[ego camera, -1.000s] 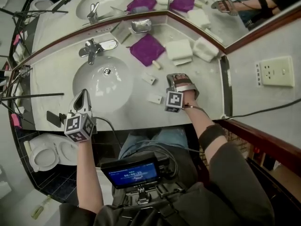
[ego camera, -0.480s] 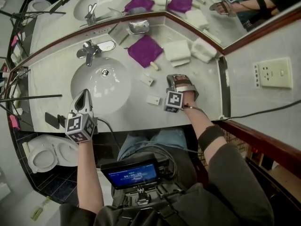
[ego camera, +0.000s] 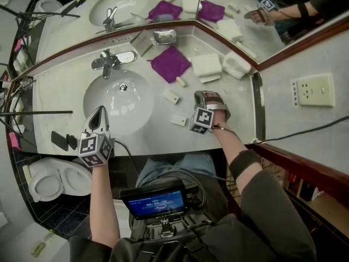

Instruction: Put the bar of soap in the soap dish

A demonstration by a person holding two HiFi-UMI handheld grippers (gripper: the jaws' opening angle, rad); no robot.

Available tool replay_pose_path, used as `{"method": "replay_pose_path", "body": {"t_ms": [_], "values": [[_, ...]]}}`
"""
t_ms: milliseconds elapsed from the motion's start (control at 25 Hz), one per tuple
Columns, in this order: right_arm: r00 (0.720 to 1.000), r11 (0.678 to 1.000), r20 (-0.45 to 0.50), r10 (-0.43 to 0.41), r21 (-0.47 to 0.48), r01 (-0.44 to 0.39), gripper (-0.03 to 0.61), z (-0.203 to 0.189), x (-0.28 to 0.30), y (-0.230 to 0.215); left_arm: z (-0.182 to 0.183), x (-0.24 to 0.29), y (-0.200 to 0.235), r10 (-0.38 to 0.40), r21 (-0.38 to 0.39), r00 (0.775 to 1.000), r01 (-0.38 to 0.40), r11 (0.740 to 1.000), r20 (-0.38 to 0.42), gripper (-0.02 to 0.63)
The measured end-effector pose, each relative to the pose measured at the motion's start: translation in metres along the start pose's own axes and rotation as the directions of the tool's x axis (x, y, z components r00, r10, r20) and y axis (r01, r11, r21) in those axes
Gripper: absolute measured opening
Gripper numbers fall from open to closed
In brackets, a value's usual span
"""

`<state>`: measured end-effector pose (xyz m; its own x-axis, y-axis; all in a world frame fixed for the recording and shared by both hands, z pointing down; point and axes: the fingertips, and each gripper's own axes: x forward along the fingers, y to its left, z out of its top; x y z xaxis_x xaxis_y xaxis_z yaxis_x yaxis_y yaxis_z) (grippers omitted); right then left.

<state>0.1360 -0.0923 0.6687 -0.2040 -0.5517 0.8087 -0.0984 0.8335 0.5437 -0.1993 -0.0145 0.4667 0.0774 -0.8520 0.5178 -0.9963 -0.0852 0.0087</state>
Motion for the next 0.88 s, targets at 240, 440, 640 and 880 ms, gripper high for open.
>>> {"method": "replay_pose_path", "body": {"t_ms": [240,440,640,880], "values": [[1.000,0.985,0.012,-0.018,0.170,0.016,0.017,0.005,-0.017,-0.029,0.006,0.001,-0.003,-0.022,-0.016,1.000,0.022,1.000,0.016,0.001],[1.000,0.934,0.007,-0.004,0.358,0.002,0.017,-0.001,-0.030,-0.041,0.009,0.002,-0.005,-0.043,-0.019,0.999,0.044,0.999,0.028,0.001],[1.000,0.822,0.016,0.026,0.568,-0.031,0.017,-0.007,-0.041,-0.044,0.006,0.003,-0.002,-0.060,-0.024,0.998,0.061,0.998,0.030,0.001],[0.999,0.678,0.027,0.047,0.733,-0.052,0.017,-0.014,-0.053,-0.039,0.009,0.004,0.003,-0.084,-0.014,0.996,0.085,0.996,0.039,0.001]]}}
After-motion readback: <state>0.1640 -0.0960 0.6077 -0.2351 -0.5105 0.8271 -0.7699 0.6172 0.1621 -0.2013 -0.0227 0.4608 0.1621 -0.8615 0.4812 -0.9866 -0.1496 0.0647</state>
